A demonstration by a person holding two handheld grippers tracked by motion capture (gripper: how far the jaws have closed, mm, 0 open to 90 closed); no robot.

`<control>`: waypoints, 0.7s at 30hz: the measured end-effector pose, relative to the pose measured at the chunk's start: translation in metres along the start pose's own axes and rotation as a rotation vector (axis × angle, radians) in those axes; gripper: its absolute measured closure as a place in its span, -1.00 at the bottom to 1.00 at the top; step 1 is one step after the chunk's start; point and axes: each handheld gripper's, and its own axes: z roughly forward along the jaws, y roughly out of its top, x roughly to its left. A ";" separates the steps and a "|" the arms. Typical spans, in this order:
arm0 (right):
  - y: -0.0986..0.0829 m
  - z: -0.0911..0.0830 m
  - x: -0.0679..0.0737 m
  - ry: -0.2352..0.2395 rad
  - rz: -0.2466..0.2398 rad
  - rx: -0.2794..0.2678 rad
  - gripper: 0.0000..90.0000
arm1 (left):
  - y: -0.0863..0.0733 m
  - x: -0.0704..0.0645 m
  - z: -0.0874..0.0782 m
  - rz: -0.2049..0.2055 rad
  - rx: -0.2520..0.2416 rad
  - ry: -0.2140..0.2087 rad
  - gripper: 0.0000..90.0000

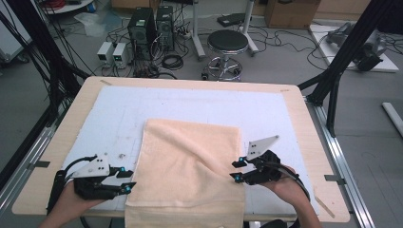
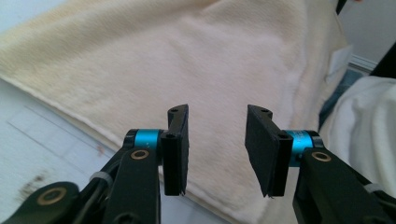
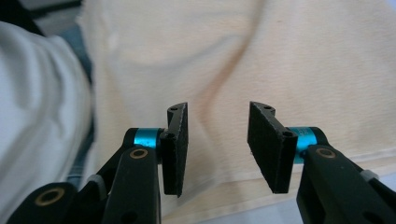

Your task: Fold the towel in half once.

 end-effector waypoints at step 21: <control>-0.013 0.054 -0.104 -0.277 0.221 0.061 0.45 | 0.010 0.071 0.091 -0.104 0.117 0.089 0.31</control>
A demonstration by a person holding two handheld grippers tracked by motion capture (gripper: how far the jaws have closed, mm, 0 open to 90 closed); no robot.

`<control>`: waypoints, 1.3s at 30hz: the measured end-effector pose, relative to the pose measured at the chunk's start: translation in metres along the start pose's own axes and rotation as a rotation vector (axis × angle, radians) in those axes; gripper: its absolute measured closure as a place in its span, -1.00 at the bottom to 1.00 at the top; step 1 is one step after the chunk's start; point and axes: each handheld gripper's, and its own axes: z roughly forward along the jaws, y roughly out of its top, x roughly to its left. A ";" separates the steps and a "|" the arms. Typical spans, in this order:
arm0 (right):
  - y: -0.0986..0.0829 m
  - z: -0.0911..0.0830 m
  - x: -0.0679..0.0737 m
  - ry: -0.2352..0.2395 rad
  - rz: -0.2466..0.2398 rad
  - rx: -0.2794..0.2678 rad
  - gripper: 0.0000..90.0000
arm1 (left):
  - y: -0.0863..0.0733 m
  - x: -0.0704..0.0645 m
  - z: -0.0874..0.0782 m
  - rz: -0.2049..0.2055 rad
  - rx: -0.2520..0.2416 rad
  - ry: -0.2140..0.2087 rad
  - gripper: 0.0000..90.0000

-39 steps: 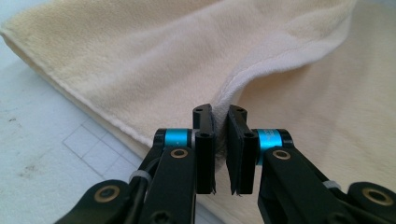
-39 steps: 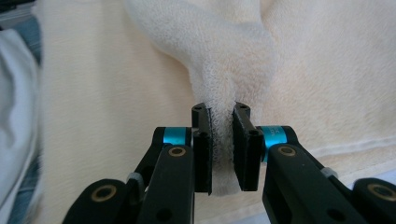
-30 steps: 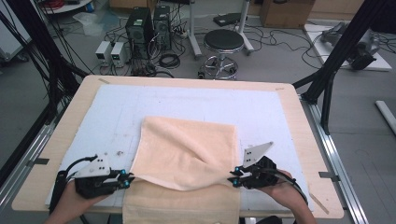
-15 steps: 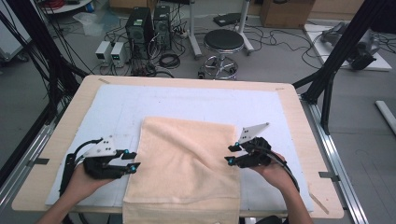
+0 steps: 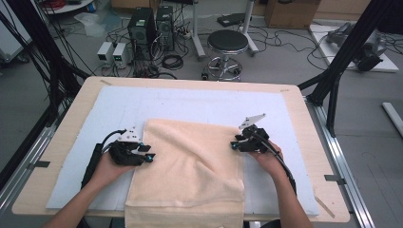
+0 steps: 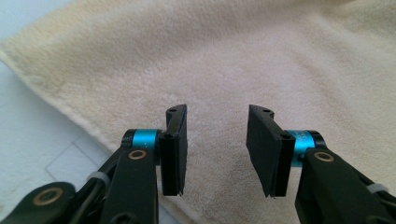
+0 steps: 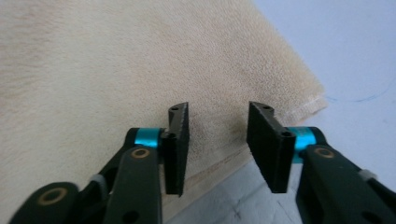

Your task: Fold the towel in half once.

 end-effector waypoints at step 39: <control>0.027 0.021 -0.052 0.041 0.094 0.047 0.22 | 0.038 0.102 0.048 -0.283 -0.023 0.193 0.21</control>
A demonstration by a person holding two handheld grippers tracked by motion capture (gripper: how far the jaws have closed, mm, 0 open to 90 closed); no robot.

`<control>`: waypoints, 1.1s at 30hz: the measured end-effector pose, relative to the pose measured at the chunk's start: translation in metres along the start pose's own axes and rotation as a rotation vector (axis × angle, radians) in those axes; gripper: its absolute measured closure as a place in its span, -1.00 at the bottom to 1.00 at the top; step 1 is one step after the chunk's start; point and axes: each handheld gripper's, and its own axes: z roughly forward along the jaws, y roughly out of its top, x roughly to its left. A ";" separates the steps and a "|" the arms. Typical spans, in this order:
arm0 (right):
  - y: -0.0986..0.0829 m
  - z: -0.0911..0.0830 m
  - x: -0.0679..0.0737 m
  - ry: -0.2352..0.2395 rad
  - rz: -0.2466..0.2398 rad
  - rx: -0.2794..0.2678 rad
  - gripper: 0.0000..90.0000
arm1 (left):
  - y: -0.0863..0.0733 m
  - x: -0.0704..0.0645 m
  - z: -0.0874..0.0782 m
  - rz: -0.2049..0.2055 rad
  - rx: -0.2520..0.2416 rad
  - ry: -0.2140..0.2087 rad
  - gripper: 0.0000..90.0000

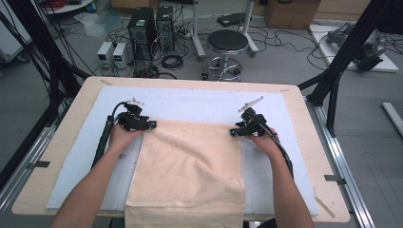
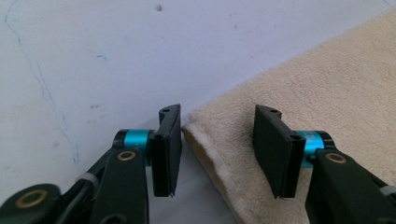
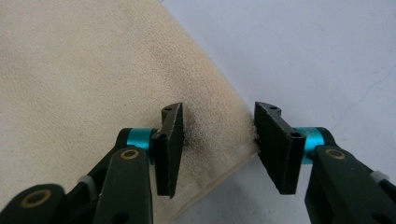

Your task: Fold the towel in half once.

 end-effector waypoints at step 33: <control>0.069 -0.013 -0.022 -0.144 0.010 -0.037 0.26 | 0.063 0.009 -0.008 0.059 -0.067 0.070 0.36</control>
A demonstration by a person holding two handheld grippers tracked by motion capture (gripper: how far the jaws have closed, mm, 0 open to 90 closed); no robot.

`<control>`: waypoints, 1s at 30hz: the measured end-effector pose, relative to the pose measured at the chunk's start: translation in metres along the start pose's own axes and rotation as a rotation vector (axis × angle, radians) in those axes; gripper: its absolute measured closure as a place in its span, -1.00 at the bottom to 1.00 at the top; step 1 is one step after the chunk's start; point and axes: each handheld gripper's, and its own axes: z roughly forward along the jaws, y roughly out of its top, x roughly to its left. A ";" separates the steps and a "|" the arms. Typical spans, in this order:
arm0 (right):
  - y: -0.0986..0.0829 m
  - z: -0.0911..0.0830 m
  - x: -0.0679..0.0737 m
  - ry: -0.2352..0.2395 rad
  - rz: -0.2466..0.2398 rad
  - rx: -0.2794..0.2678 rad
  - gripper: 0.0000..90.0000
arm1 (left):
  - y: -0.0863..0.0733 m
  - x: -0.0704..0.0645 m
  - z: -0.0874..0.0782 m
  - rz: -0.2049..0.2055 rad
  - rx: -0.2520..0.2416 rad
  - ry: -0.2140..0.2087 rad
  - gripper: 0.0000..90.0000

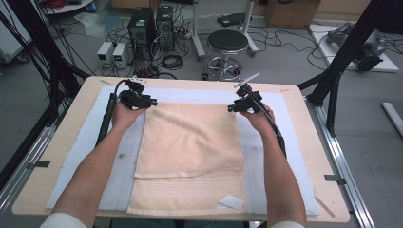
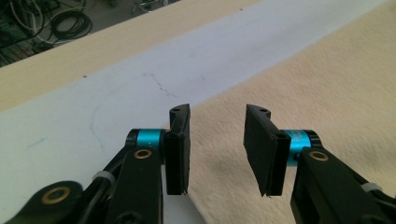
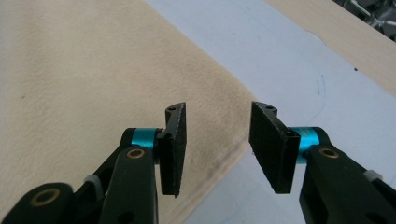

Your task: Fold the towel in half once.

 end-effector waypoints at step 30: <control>-0.110 -0.089 0.110 0.211 -0.268 -0.153 0.05 | -0.115 -0.090 -0.105 0.194 -0.064 -0.250 0.02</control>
